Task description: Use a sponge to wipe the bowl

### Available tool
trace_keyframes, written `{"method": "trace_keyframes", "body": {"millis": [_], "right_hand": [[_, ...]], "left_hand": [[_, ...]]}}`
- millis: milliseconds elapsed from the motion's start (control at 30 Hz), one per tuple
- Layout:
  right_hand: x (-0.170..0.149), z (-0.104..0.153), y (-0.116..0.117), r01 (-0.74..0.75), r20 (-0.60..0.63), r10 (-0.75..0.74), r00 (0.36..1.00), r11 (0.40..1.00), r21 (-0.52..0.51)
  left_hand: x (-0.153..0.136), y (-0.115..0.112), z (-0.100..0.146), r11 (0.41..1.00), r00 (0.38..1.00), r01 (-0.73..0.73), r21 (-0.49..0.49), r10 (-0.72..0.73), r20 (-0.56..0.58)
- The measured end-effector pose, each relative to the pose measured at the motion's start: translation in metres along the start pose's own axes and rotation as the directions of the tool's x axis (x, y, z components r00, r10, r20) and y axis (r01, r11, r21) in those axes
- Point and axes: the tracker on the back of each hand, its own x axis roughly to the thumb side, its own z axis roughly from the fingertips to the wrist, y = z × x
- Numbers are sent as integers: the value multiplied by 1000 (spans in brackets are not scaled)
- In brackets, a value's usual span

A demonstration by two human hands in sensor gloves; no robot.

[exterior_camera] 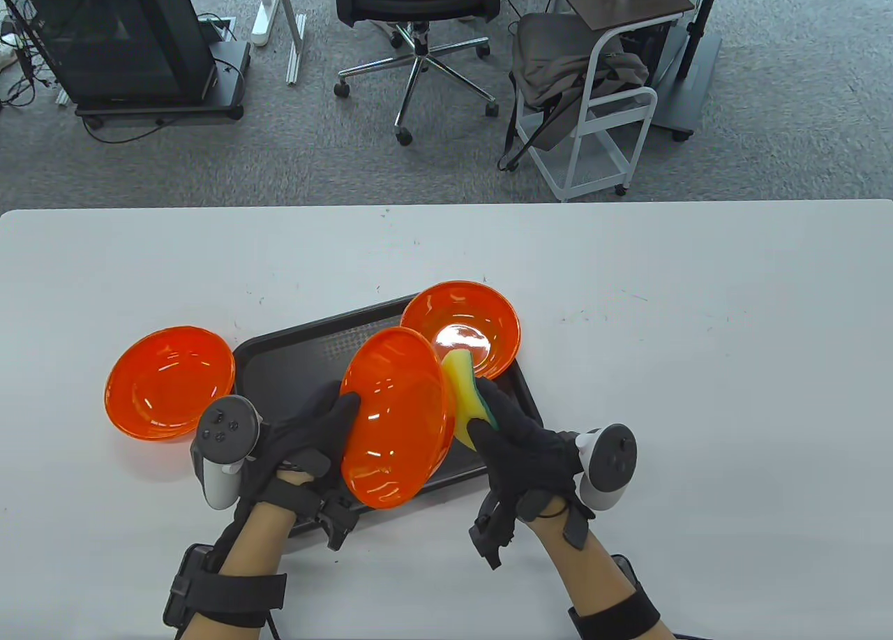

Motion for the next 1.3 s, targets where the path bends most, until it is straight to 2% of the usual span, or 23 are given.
{"method": "trace_keyframes", "body": {"millis": [100,233,433,667,767,900,967,1133,1300], "right_hand": [[-4,1,1,21,-21,-21,1000,1000,-3],[-7,2,6,-19,-49,20,999,999,35],[-9,2,23,-47,-53,54,997,990,135],[-4,1,30,-109,-8,113,994,969,220],[-1,0,30,-76,2,77,997,968,240],[2,-1,25,-8,16,5,1000,977,211],[2,-1,20,39,16,-42,999,988,151],[0,0,14,21,18,-22,1000,995,95],[-1,0,15,16,3,-17,1000,994,107]], "left_hand": [[3,-10,0,999,1000,-20,-28,19,-14],[7,-17,-1,997,998,-52,-53,54,37],[14,-12,2,997,995,-36,65,30,91],[10,5,5,988,998,-28,154,20,51],[5,13,5,987,999,-32,160,31,10],[4,15,5,988,999,-43,148,44,-6],[4,12,5,991,999,-42,128,45,-14],[7,0,4,997,1000,-26,75,27,-12],[11,-7,5,997,998,-69,40,69,8]]}}
